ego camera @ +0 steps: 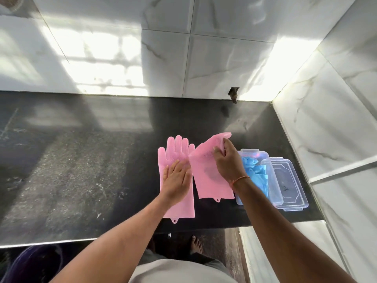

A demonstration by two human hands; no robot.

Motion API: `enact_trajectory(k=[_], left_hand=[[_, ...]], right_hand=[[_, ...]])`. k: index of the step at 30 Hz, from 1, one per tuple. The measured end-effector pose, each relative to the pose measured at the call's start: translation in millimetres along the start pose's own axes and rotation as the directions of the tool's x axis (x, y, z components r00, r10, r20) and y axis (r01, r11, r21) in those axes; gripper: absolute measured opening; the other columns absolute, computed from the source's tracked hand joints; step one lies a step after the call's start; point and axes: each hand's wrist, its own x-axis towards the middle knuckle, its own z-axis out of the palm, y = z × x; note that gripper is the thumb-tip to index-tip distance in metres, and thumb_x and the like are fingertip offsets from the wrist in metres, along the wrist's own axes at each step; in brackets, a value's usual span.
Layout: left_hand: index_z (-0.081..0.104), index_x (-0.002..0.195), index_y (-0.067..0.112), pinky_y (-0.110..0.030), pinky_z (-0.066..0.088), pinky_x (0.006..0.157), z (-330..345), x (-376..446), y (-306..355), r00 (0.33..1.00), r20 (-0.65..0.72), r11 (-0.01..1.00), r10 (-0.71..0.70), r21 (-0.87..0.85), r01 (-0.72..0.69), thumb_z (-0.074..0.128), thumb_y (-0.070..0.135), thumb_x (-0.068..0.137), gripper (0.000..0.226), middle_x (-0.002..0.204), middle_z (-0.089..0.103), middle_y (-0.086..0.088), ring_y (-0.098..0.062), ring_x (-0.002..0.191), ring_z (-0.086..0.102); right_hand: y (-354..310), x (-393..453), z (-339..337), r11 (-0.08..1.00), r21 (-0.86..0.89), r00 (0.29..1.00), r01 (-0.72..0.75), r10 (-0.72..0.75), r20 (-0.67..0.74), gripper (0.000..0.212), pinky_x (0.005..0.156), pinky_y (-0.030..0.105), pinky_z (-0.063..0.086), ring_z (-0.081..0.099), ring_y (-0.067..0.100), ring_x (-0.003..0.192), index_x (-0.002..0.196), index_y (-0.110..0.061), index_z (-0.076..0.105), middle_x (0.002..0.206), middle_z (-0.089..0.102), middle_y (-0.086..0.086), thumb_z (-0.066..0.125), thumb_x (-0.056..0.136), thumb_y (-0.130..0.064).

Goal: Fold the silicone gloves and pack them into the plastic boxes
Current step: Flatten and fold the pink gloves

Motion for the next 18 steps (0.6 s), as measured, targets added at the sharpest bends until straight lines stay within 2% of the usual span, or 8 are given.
enact_trajectory(k=[1, 3, 4, 6, 9, 11, 14, 18], left_hand=[[0.057, 0.153, 0.018, -0.053, 0.026, 0.131, -14, 1, 7, 1.000, -0.016, 0.943, -0.020, -0.332, 0.014, 0.019, 0.044, 0.114, 0.061, 0.154, 0.057, 0.002, -0.029, 0.162, 0.037], [0.048, 0.163, 0.017, -0.039, 0.034, 0.128, -45, 2, 12, 0.990, 0.038, 0.636, -0.139, -0.763, 0.119, 0.023, 0.054, 0.117, 0.064, 0.160, 0.057, 0.006, -0.020, 0.157, 0.045], [0.043, 0.167, 0.019, -0.036, 0.035, 0.127, -62, 2, 8, 0.976, 0.094, 0.534, -0.196, -0.825, 0.187, 0.020, 0.061, 0.116, 0.070, 0.165, 0.054, 0.003, -0.018, 0.156, 0.047], [0.050, 0.164, 0.026, -0.044, 0.044, 0.123, -92, -1, -4, 0.965, 0.181, 0.455, -0.189, -0.855, 0.249, 0.011, 0.068, 0.113, 0.077, 0.156, 0.065, -0.005, -0.022, 0.144, 0.061], [0.060, 0.152, 0.043, -0.046, 0.061, 0.100, -131, -13, -26, 0.974, 0.127, 0.490, -0.187, -0.847, 0.205, 0.042, 0.058, 0.114, 0.045, 0.138, 0.076, -0.002, -0.022, 0.118, 0.076], [0.062, 0.149, 0.036, -0.042, 0.064, 0.090, -148, -19, -42, 0.970, -0.007, 0.556, -0.244, -0.820, 0.134, 0.063, 0.034, 0.111, 0.038, 0.135, 0.077, -0.003, -0.021, 0.112, 0.075], [0.059, 0.150, 0.021, -0.048, 0.058, 0.109, -161, -28, -68, 0.940, -0.102, 0.665, -0.325, -0.732, 0.150, 0.060, 0.002, 0.108, 0.045, 0.139, 0.073, -0.008, -0.027, 0.127, 0.070], [0.050, 0.159, 0.019, -0.047, 0.054, 0.113, -163, -49, -96, 0.920, -0.092, 0.820, -0.380, -0.493, 0.290, 0.055, -0.005, 0.102, 0.062, 0.140, 0.071, -0.006, -0.030, 0.134, 0.066]], right_hand=[[-5, 0, 6, 0.999, 0.042, 1.000, 0.007, -0.008, 0.019, 0.016, 0.098, 0.047, 0.051, 0.062, 0.026, 0.099, 0.119, -0.013, 0.063, 0.107, 0.067, 0.002, 0.054, 0.108, -0.021], [-17, -2, 21, 0.986, 0.166, 0.997, -0.004, -0.009, 0.076, 0.016, 0.095, 0.042, 0.054, 0.064, 0.014, 0.096, 0.120, -0.017, 0.065, 0.107, 0.069, -0.003, 0.054, 0.109, -0.020], [-24, -4, 29, 0.972, 0.234, 0.993, -0.013, -0.014, 0.113, 0.015, 0.090, 0.035, 0.054, 0.066, 0.004, 0.091, 0.118, -0.024, 0.066, 0.106, 0.070, -0.007, 0.053, 0.110, -0.021], [-37, -11, 48, 0.936, 0.349, 0.980, -0.051, -0.020, 0.197, 0.017, 0.085, 0.028, 0.055, 0.069, -0.003, 0.092, 0.117, -0.033, 0.064, 0.108, 0.071, -0.012, 0.051, 0.112, -0.023], [-50, -25, 81, 0.879, 0.441, 0.942, -0.183, 0.028, 0.335, 0.029, 0.096, 0.048, 0.061, 0.068, 0.023, 0.118, 0.137, -0.035, 0.057, 0.126, 0.066, -0.006, 0.055, 0.110, -0.025], [-53, -37, 104, 0.855, 0.414, 0.886, -0.311, 0.103, 0.453, 0.046, 0.085, 0.056, 0.065, 0.069, 0.031, 0.118, 0.145, -0.042, 0.049, 0.133, 0.062, -0.004, 0.063, 0.105, -0.023], [-52, -57, 138, 0.798, 0.377, 0.784, -0.471, 0.182, 0.594, 0.065, 0.062, 0.050, 0.068, 0.079, 0.024, 0.088, 0.147, -0.044, 0.044, 0.120, 0.072, 0.007, 0.067, 0.100, -0.005], [-43, -72, 168, 0.831, 0.294, 0.779, -0.472, 0.237, 0.580, 0.091, 0.057, 0.043, 0.066, 0.078, 0.020, 0.071, 0.155, -0.053, 0.034, 0.110, 0.070, 0.013, 0.065, 0.095, 0.009]])
